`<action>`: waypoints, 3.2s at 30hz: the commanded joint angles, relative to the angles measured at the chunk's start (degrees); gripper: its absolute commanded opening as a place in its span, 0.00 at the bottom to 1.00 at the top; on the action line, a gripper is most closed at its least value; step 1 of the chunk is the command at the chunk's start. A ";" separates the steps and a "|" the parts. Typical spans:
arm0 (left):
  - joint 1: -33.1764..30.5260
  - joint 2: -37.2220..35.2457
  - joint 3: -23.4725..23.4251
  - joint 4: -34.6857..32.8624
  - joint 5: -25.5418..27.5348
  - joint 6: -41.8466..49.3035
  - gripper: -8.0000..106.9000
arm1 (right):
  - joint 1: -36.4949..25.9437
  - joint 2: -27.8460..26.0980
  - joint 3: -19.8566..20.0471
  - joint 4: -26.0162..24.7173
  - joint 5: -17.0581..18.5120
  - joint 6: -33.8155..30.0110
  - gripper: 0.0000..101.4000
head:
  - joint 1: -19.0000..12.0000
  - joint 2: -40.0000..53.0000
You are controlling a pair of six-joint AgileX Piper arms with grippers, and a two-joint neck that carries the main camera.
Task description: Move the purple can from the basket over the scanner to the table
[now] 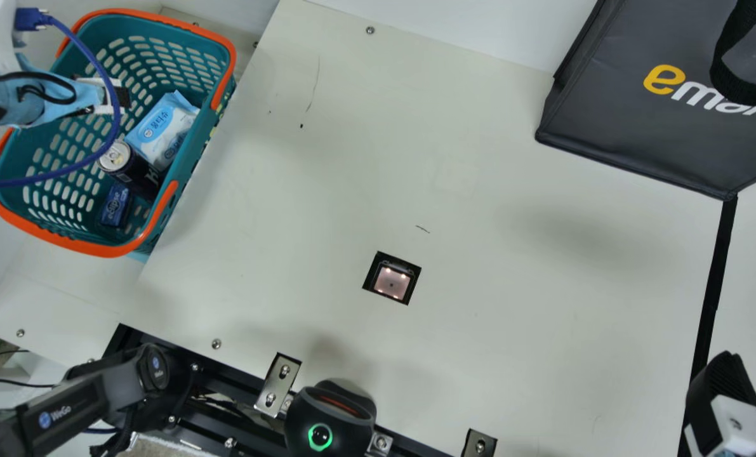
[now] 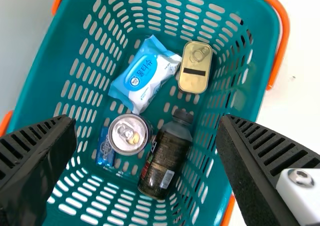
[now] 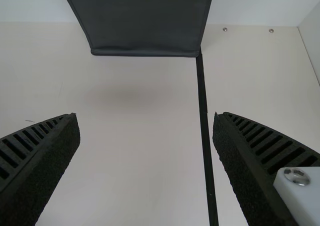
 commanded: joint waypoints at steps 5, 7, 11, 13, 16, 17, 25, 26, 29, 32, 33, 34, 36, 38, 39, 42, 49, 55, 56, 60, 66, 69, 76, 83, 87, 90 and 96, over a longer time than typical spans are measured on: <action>-0.18 2.80 1.15 1.51 -2.31 -1.77 0.85 | 0.00 0.00 0.00 0.00 0.00 0.00 0.94 | -1.75 0.23; 0.18 3.46 1.66 2.19 -3.03 -3.17 0.85 | 0.00 0.00 0.00 0.00 0.00 0.00 0.94 | -1.75 0.23; 1.04 4.36 3.07 3.42 -4.32 -6.40 0.85 | 0.00 0.00 0.00 0.00 0.00 0.00 0.94 | -1.75 0.23; 1.46 4.66 3.88 3.89 -4.76 -7.98 0.85 | 0.00 0.00 0.00 0.00 0.00 0.00 0.94 | -1.75 0.23; 2.05 5.12 5.11 4.23 -5.38 -9.83 0.85 | 0.00 0.00 0.00 0.00 0.00 0.00 0.94 | -1.75 0.23; 2.24 5.29 5.51 4.24 -5.60 -10.34 0.85 | 0.00 0.00 0.00 0.00 0.00 0.00 0.94 | -1.75 0.23; 3.30 7.43 8.55 3.94 -8.46 -11.97 0.85 | 0.00 0.00 0.00 0.00 0.00 0.00 0.94 | -1.75 0.23; 3.39 7.79 8.81 3.77 -8.84 -11.79 0.85 | 0.00 0.00 0.00 0.00 0.00 0.00 0.94 | -1.75 0.23; 3.66 9.03 9.45 3.09 -9.94 -10.98 0.85 | 0.00 0.00 0.00 0.00 0.00 0.00 0.94 | -1.75 0.23; 3.83 10.43 9.93 2.42 -11.09 -10.16 0.85 | 0.00 0.00 0.00 0.00 0.00 0.00 0.94 | -1.75 0.23; 3.87 10.95 10.03 2.22 -11.49 -9.93 0.85 | 0.00 0.00 0.00 0.00 0.00 0.00 0.94 | -1.75 0.23; 3.90 11.40 10.09 2.05 -11.81 -9.75 0.85 | 0.00 0.00 0.00 0.00 0.00 0.00 0.94 | -1.75 0.23; 3.86 12.42 10.20 1.80 -12.62 -9.52 0.85 | 0.00 0.00 0.00 0.00 0.00 0.00 0.94 | -1.75 0.23; 3.76 13.46 10.28 1.66 -13.52 -9.43 0.85 | 0.00 0.00 0.00 0.00 0.00 0.00 0.94 | -1.75 0.23; 3.70 13.94 10.30 1.59 -13.93 -9.40 0.85 | 0.00 0.00 0.00 0.00 0.00 0.00 0.94 | -1.75 0.23; 3.38 15.36 10.54 1.49 -15.39 -9.53 0.85 | 0.00 0.00 0.00 0.00 0.00 0.00 0.94 | -1.75 0.23; 2.65 18.38 10.90 1.30 -18.49 -10.13 0.85 | 0.00 0.00 0.00 0.00 0.00 0.00 0.94 | -1.75 0.23; 2.14 20.39 11.03 1.72 -20.19 -11.62 0.85 | 0.00 0.00 0.00 0.00 0.00 0.00 0.94 | -1.75 0.23; 2.05 20.64 11.03 1.82 -20.34 -11.95 0.85 | 0.00 0.00 0.00 0.00 0.00 0.00 0.94 | -1.75 0.23; 1.85 21.41 11.02 2.42 -20.62 -13.33 0.68 | 0.00 0.00 0.00 0.00 0.00 0.00 0.94 | -1.75 0.23; 1.82 21.35 11.04 2.19 -20.22 -14.30 0.33 | 0.00 0.00 0.00 0.00 0.00 0.00 0.94 | -1.75 0.23; 2.01 20.48 10.98 1.49 -19.56 -14.28 0.16 | 0.00 0.00 0.00 0.00 0.00 0.00 0.94 | -1.75 0.23; 2.48 16.97 9.98 0.29 -16.68 -14.46 0.00 | 0.00 0.00 0.00 0.00 0.00 0.00 0.94 | -1.75 0.23; 2.13 11.90 7.36 0.35 -12.13 -15.55 0.00 | 0.00 0.00 0.00 0.00 0.00 0.00 0.94 | -1.75 0.23; 1.55 8.90 5.14 0.33 -9.13 -16.20 0.00 | 0.00 0.00 0.00 0.00 0.00 0.00 0.94 | -1.75 0.23; 0.99 6.72 3.24 0.18 -6.90 -16.43 0.00 | 0.00 0.00 0.00 0.00 0.00 0.00 0.94 | -1.75 0.23; -0.39 2.54 -1.01 -0.31 -3.28 -16.69 0.00 | 0.00 0.00 0.00 0.00 0.07 0.00 0.94 | -1.75 0.23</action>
